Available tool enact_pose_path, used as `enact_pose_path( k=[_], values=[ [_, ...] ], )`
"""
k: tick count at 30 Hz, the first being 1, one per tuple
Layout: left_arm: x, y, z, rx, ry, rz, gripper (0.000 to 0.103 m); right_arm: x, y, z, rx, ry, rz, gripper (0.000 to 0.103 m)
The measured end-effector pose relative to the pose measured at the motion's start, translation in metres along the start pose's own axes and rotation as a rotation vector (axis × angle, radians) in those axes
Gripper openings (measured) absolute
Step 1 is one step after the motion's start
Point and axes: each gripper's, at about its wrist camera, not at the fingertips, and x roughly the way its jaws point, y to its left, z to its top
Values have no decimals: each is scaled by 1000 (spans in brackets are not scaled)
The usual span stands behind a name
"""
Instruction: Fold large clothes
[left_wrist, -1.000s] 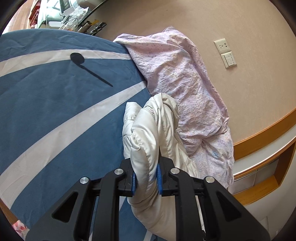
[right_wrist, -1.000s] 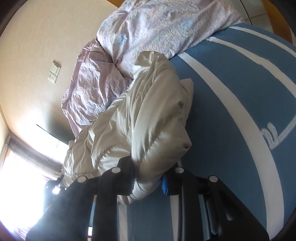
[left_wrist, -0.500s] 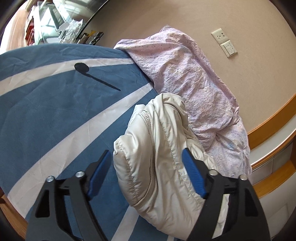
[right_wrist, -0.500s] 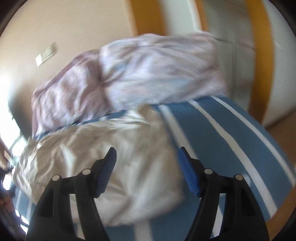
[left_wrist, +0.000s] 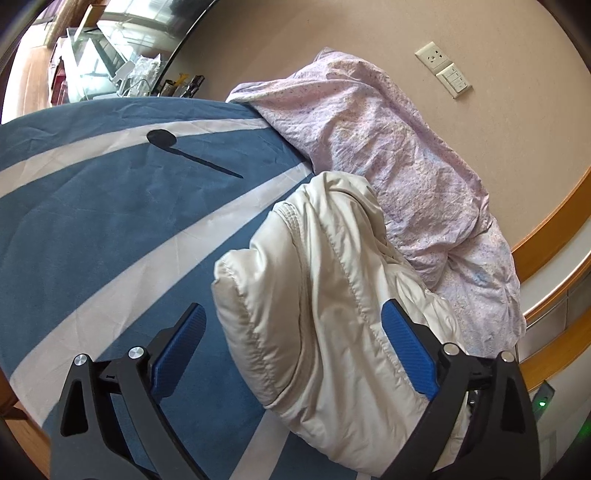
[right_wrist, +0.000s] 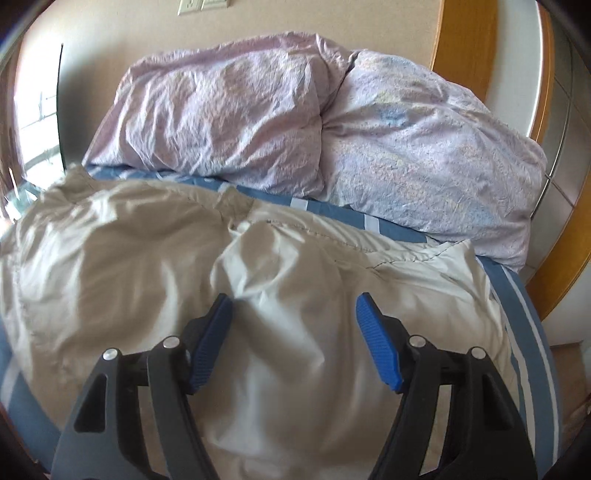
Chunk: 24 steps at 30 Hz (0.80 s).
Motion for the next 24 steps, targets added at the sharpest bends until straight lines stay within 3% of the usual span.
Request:
enact_pose_path(
  k=[9,15,18,24],
  values=[
    [23,-2,6,-74,35,-15,96,36,28,-17,-97,48,-87,77],
    [30,-1,8,-130,35,-35,88,42,34,-22,-122,41,-112,78],
    [33,-4,9,-130,22,-28,76,42,37,-23,-132,35,-126,78],
    [17,-24,16,-77,-41,-83,40,45,38,-23,-140,35,-141,78]
  ],
)
